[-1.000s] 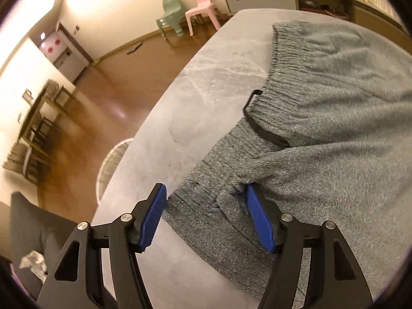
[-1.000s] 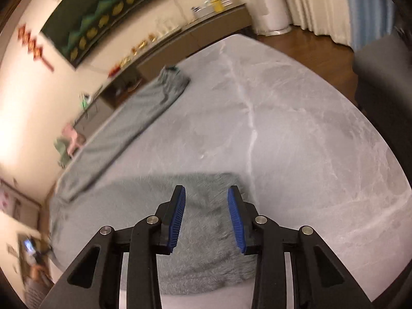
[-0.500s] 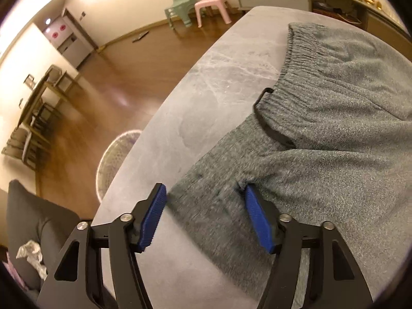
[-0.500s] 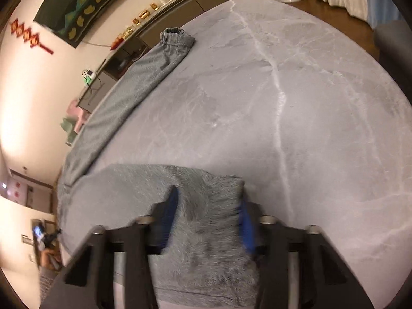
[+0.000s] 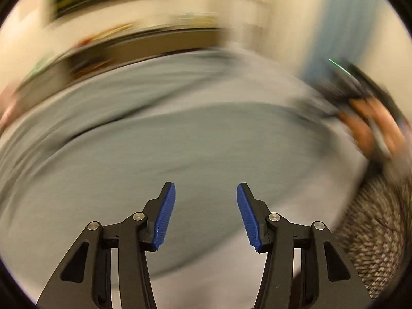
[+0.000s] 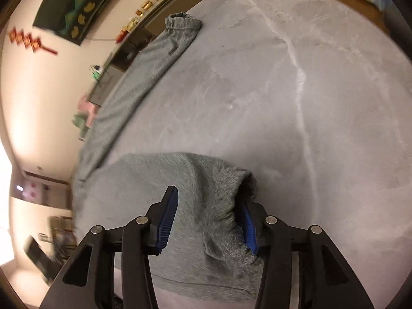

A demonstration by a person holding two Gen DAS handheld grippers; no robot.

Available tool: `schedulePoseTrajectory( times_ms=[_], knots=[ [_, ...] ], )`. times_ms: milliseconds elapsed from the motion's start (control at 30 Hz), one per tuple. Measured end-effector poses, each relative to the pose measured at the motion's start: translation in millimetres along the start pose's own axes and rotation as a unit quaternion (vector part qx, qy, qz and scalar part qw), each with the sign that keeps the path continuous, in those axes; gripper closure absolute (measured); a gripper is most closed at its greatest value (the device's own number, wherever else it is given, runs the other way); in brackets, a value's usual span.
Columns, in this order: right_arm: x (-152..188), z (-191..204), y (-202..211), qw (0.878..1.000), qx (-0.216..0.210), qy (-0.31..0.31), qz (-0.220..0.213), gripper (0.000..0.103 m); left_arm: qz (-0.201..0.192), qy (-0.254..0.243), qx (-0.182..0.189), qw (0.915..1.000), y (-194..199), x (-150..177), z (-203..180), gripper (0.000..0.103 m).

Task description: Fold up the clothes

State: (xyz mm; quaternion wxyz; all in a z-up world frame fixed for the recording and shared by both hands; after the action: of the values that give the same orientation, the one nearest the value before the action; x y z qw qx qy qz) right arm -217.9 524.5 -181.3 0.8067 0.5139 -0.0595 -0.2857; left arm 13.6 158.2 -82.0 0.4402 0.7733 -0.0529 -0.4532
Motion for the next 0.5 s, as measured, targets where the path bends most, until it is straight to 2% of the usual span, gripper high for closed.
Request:
schedulePoseTrajectory(
  times_ms=[67,133,233,267,333,367,400,433,467,500],
  knots=[
    [0,-7,-1,0.999,-0.031,-0.024,0.012,0.055,0.009,-0.072,0.024,0.9971,-46,-15,-57,0.049],
    [2,-11,3,0.997,-0.065,-0.036,0.015,0.055,0.030,-0.098,0.036,0.9941,-84,-22,-87,0.050],
    [0,-14,3,0.995,-0.092,-0.042,0.018,0.055,0.067,-0.093,0.052,0.9920,-127,-22,-99,0.050],
    [-2,-13,-9,0.994,-0.091,-0.037,0.037,0.055,0.077,-0.076,0.054,0.9927,-136,-20,-97,0.052],
    [-9,-16,-9,0.996,-0.083,-0.041,0.016,0.070,0.077,-0.057,0.057,0.9937,-147,-17,-97,0.053],
    [-13,-18,-8,0.996,-0.078,-0.044,0.002,0.074,0.076,-0.062,0.052,0.9939,-153,-16,-102,0.053],
    [-18,-25,4,0.994,-0.087,-0.058,-0.034,0.076,0.076,-0.061,0.049,0.9941,-155,-14,-101,0.053],
    [-24,-38,23,0.986,-0.125,-0.079,-0.078,0.076,0.075,-0.057,0.047,0.9945,-158,-14,-99,0.053],
    [-27,-45,32,0.982,-0.138,-0.085,-0.097,0.076,0.074,-0.054,0.046,0.9947,-158,-13,-97,0.052],
    [-27,-47,31,0.984,-0.127,-0.082,-0.097,0.076,0.073,-0.056,0.045,0.9947,-155,-14,-94,0.050]
  ],
)
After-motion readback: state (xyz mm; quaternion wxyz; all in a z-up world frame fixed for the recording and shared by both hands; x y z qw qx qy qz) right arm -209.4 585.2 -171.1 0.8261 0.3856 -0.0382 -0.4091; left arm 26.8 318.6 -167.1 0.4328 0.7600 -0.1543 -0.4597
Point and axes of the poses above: each gripper's, at about its wrist camera, not at the fingertips, and y roughly against the way its jaws point, z to its left, x to its underside, the point moved 1 cm from there along -y, roughly the way its jaws point, and after that the axes turned 13 degrees about x, right-handed, at the moved point
